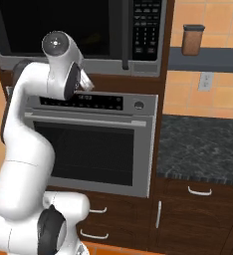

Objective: Pick the corn from the sink and place it in the bowl. Then pick the bowl and place it in the microwave. Then close the microwave door and press the start button.

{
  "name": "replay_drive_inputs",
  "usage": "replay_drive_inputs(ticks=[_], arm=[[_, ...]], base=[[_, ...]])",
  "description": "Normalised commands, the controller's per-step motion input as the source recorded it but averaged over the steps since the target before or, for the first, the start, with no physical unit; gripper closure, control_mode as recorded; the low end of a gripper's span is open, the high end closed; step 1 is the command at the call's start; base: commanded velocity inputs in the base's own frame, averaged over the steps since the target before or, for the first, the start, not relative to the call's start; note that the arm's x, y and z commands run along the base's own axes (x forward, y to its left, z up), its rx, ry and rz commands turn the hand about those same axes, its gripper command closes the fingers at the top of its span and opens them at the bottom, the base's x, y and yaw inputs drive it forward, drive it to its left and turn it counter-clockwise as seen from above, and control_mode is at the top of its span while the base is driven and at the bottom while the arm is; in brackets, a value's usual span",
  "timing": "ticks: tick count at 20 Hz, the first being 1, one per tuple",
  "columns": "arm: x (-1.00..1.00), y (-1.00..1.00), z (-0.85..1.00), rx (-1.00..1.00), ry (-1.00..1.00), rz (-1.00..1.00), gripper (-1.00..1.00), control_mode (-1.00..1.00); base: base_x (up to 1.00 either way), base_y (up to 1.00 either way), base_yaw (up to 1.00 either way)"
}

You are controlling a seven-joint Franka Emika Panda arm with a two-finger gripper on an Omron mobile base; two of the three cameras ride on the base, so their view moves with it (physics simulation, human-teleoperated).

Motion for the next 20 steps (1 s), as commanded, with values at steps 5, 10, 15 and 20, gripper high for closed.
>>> replay_drive_inputs(ticks=[5,10,15,20], arm=[[-0.67,-0.70,0.27,0.36,-0.01,0.20,-1.00,-1.00],[-0.01,-0.99,0.36,0.33,0.00,0.02,-1.00,-1.00],[0.08,-0.89,0.27,0.30,0.00,0.00,1.00,-1.00],[0.43,-0.66,0.05,0.21,0.03,0.00,1.00,-1.00]], base=[[0.00,0.00,0.00],[0.00,0.00,0.00],[0.00,0.00,0.00],[0.00,0.00,0.00]])
